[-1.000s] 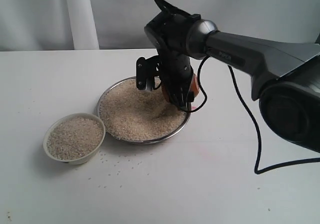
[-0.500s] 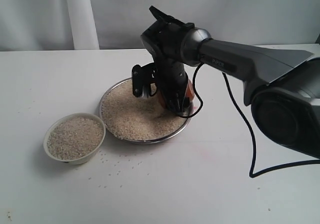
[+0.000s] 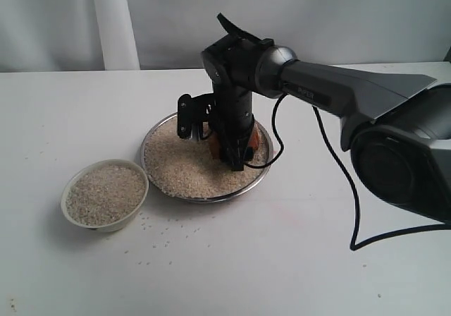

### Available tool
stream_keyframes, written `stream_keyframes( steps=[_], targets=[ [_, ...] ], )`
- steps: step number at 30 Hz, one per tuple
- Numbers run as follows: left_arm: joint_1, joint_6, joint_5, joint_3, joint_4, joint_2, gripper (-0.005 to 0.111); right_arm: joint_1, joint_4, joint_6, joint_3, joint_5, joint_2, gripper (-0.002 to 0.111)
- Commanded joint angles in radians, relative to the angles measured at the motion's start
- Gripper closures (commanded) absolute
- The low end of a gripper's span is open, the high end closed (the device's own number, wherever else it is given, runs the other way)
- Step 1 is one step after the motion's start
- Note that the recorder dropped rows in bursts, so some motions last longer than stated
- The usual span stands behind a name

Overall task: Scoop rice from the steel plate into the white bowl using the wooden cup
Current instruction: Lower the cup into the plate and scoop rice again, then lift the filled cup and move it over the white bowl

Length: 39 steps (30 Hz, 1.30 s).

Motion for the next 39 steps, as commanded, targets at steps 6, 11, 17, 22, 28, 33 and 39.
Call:
stream_keyframes(
  steps=[6, 11, 17, 22, 28, 33, 39],
  targets=[
    [-0.005, -0.004, -0.009, -0.003, -0.002, -0.003, 0.107, -0.011, 0.072, 0.047, 0.003, -0.044, 0.01, 0.108],
    [-0.005, -0.004, -0.009, -0.003, -0.002, -0.003, 0.107, -0.028, 0.137, 0.056, 0.003, -0.051, -0.001, 0.108],
    [-0.005, -0.004, -0.009, -0.003, -0.002, -0.003, 0.107, -0.07, 0.267, 0.045, 0.003, -0.052, -0.011, 0.108],
    [-0.005, -0.004, -0.009, -0.003, -0.002, -0.003, 0.107, -0.122, 0.431, 0.002, 0.003, -0.052, -0.011, 0.108],
    [-0.005, -0.004, -0.009, -0.003, -0.002, -0.003, 0.107, -0.163, 0.57, -0.07, 0.005, -0.024, -0.015, 0.108],
    [-0.005, -0.004, -0.009, -0.003, -0.002, -0.003, 0.107, -0.172, 0.634, -0.119, 0.005, -0.018, -0.041, 0.108],
    [-0.005, -0.004, -0.009, -0.003, -0.002, -0.003, 0.107, -0.174, 0.717, -0.178, 0.005, -0.011, -0.07, 0.108]
  ],
)
